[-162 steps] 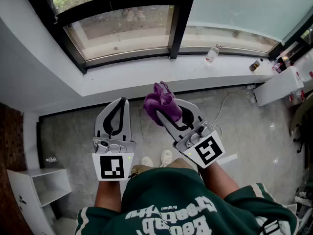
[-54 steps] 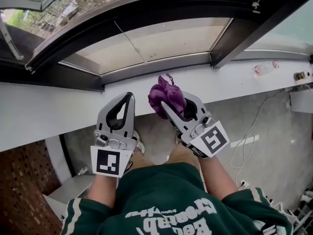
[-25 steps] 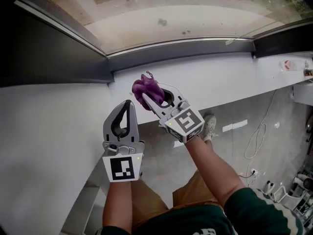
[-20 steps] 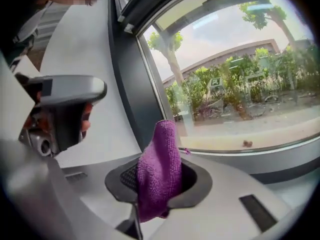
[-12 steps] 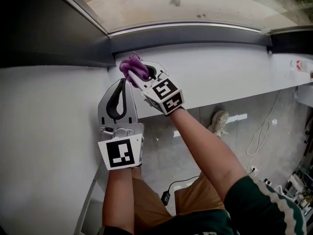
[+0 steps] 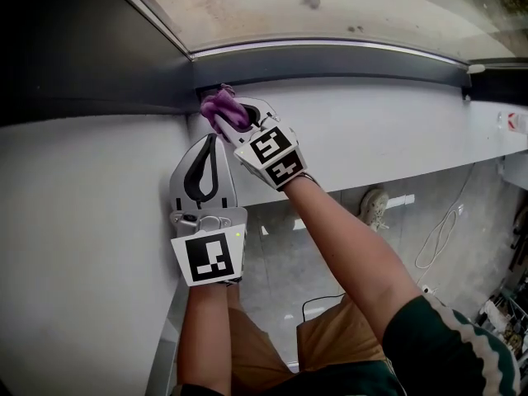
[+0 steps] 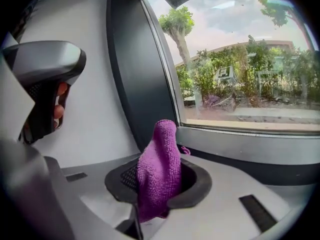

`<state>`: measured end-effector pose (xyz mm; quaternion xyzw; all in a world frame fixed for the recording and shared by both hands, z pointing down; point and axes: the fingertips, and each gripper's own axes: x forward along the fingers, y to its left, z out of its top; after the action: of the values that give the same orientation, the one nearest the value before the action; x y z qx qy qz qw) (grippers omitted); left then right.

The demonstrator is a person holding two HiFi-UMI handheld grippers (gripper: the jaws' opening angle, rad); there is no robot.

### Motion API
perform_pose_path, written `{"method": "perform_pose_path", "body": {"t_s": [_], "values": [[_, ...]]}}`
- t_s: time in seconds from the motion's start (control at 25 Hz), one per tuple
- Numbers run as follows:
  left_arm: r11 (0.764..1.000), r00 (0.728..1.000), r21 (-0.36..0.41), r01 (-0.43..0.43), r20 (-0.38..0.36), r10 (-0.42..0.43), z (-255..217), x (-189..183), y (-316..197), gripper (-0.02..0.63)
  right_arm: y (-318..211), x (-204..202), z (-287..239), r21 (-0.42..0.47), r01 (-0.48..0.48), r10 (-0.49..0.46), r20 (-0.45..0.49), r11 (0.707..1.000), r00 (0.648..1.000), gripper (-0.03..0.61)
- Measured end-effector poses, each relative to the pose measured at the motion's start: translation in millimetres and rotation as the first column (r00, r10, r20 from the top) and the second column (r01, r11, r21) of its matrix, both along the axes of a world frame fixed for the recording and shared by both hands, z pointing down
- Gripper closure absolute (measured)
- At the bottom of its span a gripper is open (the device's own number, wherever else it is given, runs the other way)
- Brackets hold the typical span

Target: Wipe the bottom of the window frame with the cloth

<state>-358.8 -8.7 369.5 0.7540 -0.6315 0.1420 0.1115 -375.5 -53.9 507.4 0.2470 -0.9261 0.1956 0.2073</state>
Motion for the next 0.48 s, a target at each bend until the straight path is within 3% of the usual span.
{"method": "perform_pose_path", "body": {"t_s": [0.48], "values": [[0.999,0.999,-0.037,0.033,0.0,-0.033,14.8,-9.8,-7.0,0.606,-3.0,1.0,30.4,-0.026,0.041,-0.044,-0.106,0.999,0.993,0.479]]}}
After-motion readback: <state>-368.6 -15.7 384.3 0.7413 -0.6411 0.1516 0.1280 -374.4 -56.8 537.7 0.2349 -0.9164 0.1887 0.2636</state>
